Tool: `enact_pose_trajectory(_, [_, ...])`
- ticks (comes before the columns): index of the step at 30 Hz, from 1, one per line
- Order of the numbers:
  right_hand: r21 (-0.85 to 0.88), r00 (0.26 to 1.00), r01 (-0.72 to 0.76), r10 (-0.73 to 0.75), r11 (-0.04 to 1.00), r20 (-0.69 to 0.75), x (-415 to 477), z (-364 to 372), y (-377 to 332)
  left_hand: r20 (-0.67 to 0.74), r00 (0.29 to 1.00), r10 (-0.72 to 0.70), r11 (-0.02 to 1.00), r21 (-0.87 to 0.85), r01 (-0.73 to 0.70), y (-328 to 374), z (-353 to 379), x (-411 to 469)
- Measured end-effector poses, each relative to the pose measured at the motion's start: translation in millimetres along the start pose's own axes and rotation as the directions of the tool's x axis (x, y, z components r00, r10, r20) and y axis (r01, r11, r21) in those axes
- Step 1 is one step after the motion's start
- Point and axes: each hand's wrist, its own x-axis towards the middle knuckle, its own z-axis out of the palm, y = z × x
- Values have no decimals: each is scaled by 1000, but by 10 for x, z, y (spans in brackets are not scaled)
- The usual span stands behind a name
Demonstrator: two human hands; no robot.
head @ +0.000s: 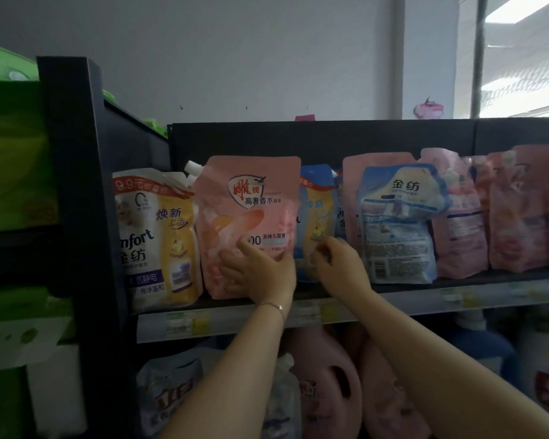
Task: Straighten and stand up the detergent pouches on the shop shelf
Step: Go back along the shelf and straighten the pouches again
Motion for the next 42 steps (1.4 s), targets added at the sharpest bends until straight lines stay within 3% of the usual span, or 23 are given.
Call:
enact_pose_trajectory(2, [-140, 999, 36, -40, 989, -27, 32, -90, 93, -25, 993, 114, 993, 30, -113, -64, 14, -35])
enact_pose_trajectory(4, [-230, 995, 75, -87, 970, -42, 66, -167, 199, -41, 943, 330, 943, 67, -327, -119, 52, -99])
enact_pose_trajectory(6, [-309, 992, 111, -123, 945, -20, 119, -235, 311, -45, 791, 610, 791, 77, -606, -128, 116, -156])
enact_pose_trajectory(8, [-380, 990, 144, -130, 914, 62, 197, -294, 422, 50, 543, 838, 540, 54, -840, -77, 215, -192])
enact_pose_trajectory(9, [-413, 985, 168, -138, 895, 104, 242, -310, 476, 118, 432, 894, 432, 28, -901, -31, 272, -196])
enact_pose_trajectory(10, [-442, 979, 198, -154, 875, 133, 278, -314, 529, 178, 367, 913, 373, -2, -928, 21, 331, -193])
enact_pose_trajectory(11, [-464, 972, 230, -181, 855, 147, 303, -302, 576, 223, 348, 911, 362, -24, -932, 64, 391, -186])
enact_pose_trajectory(17, [-523, 962, 255, -267, 813, 54, 266, -72, 786, 376, 482, 791, 490, 80, -868, -55, 629, -138])
enact_pose_trajectory(23, [-487, 932, 307, -362, 818, -19, 242, -66, 861, 275, 567, 776, 534, 191, -824, -47, 627, -203])
enact_pose_trajectory(26, [-472, 925, 321, -380, 821, -32, 231, -72, 826, 216, 657, 722, 627, 197, -753, -67, 646, -207])
enact_pose_trajectory(30, [-386, 919, 370, -394, 845, 19, 203, -62, 821, 219, 725, 653, 708, 164, -687, -66, 650, -259])
enact_pose_trajectory(32, [-316, 935, 354, -341, 880, 99, 211, -56, 815, 271, 734, 623, 731, 131, -670, -80, 643, -262])
enact_pose_trajectory(36, [-279, 972, 167, -110, 946, 209, 318, -53, 795, 342, 723, 600, 724, 153, -673, -87, 625, -243])
enact_pose_trajectory(39, [-362, 940, 190, -64, 913, 334, 412, -31, 797, 348, 718, 602, 717, 159, -678, -93, 635, -245])
enact_pose_trajectory(42, [-307, 909, 185, -43, 933, 414, 461, -46, 811, 334, 698, 633, 695, 152, -703, -120, 654, -244])
